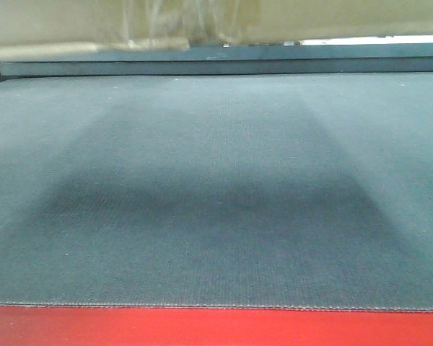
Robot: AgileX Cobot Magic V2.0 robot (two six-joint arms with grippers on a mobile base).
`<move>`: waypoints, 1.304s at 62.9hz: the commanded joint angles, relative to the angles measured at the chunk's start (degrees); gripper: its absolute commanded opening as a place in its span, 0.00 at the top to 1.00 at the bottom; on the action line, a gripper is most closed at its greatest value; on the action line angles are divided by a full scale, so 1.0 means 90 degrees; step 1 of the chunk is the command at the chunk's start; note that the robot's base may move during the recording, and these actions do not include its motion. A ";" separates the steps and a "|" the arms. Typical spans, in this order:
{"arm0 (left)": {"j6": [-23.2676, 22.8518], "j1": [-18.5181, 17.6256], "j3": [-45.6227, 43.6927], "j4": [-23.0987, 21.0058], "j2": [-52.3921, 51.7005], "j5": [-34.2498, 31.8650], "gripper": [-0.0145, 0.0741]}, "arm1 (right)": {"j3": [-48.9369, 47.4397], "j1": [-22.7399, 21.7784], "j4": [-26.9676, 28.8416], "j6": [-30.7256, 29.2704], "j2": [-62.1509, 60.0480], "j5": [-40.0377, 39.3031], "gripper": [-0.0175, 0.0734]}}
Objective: Grab carton from right shelf to conveyor
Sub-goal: 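Lower the carton onto the conveyor belt with both grippers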
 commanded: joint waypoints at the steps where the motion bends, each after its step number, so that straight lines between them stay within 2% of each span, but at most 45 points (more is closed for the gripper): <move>1: 0.0068 0.0321 -0.0017 0.0588 0.0365 -0.0015 0.85 | -0.0033 -0.0039 -0.0496 -0.0164 0.0270 -0.0425 0.88; 8: 0.0080 0.0683 -0.0017 0.0246 0.0849 -0.0371 0.85 | -0.0033 -0.0039 -0.0932 -0.0164 0.0920 -0.0603 0.88; 12: 0.0313 0.0878 -0.0017 0.0017 0.1118 -0.0640 0.85 | -0.0033 -0.0077 -0.1047 -0.0164 0.1259 -0.0738 0.88; 20: 0.0460 0.1101 -0.0017 -0.0151 0.1560 -0.0892 0.85 | -0.0033 -0.0224 -0.1048 -0.0164 0.1915 -0.1050 0.88; 28: 0.0460 0.1159 -0.0017 -0.0215 0.1957 -0.0980 0.83 | -0.0033 -0.0374 -0.1048 -0.0164 0.2517 -0.1212 0.88; 32: 0.0460 0.1159 -0.0017 -0.0215 0.2080 -0.1016 0.80 | -0.0033 -0.0418 -0.1048 -0.0164 0.2709 -0.1229 0.88; 36: 0.0460 0.1159 -0.0017 -0.0215 0.2155 -0.1059 0.70 | -0.0033 -0.0418 -0.1048 -0.0164 0.2812 -0.1190 0.86; 43: 0.0460 0.1159 -0.0017 -0.0215 0.2170 -0.1144 0.46 | -0.0033 -0.0418 -0.1036 -0.0164 0.2838 -0.1120 0.65; 46: 0.0460 0.1159 -0.0051 -0.0225 0.2170 -0.1153 0.34 | -0.0049 -0.0418 -0.1036 -0.0164 0.2838 -0.1051 0.48; 50: 0.0460 0.1159 -0.0095 -0.0225 0.2158 -0.1153 0.23 | -0.0116 -0.0418 -0.1036 -0.0164 0.2838 -0.0915 0.29; 53: 0.0460 0.1159 -0.0172 -0.0259 0.2158 -0.1115 0.15 | -0.0197 -0.0418 -0.1036 -0.0164 0.2838 -0.0829 0.17; 54: 0.0460 0.1159 -0.0196 -0.0259 0.2148 -0.1098 0.14 | -0.0223 -0.0418 -0.1036 -0.0164 0.2827 -0.0789 0.17; 65: 0.0460 0.1159 -0.0370 -0.0437 0.1799 -0.0942 0.17 | -0.0527 -0.0418 -0.1036 -0.0164 0.2584 -0.0560 0.18; 72: 0.0512 0.1159 -0.0355 -0.0463 0.1380 -0.0805 0.22 | -0.0616 -0.0418 -0.1036 -0.0164 0.2280 -0.0480 0.20; 75: 0.0673 0.1186 -0.0330 -0.0496 0.1206 -0.0738 0.28 | -0.0630 -0.0428 -0.1036 -0.0164 0.2126 -0.0372 0.24; 78: 0.0819 0.1236 -0.0320 -0.0530 0.1016 -0.0611 0.35 | -0.0630 -0.0479 -0.1036 -0.0164 0.1998 -0.0203 0.33; 82: 0.0890 0.1376 -0.0255 -0.0554 0.0763 -0.0522 0.49 | -0.0597 -0.0577 -0.1036 -0.0164 0.1805 0.0107 0.49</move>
